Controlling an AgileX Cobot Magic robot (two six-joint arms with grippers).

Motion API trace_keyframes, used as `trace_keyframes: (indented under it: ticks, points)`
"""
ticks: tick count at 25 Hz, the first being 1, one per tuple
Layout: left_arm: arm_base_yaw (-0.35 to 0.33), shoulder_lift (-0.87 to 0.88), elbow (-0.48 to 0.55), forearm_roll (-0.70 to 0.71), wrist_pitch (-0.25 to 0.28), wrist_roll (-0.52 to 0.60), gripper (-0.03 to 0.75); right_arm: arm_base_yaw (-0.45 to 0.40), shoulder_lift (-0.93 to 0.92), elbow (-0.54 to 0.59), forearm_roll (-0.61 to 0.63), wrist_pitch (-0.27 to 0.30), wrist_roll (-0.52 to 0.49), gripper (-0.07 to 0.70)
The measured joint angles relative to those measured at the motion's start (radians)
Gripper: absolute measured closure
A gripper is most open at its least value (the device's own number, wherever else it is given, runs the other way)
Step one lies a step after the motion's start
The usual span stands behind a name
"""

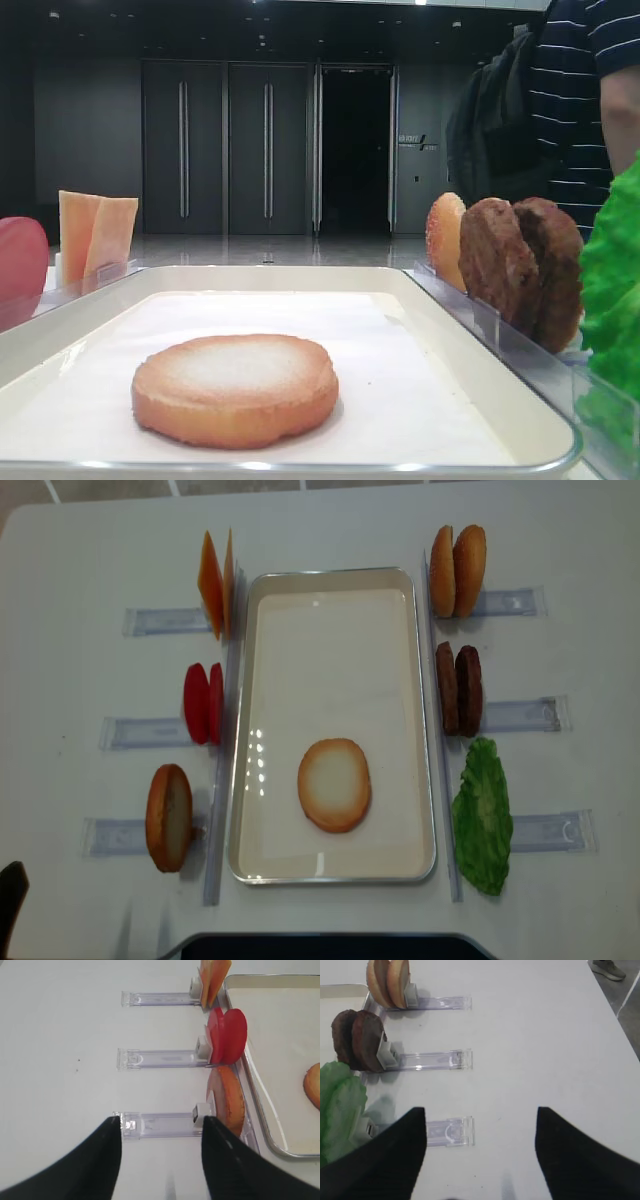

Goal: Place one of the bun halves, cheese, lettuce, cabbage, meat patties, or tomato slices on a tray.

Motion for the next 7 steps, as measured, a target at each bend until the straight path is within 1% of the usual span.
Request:
trace_keyframes:
  ticks: [7]
  points:
    - [0.000,0.000,0.000,0.000,0.000,0.000,0.317,0.000,0.000,0.000,0.000,0.000,0.000,0.157]
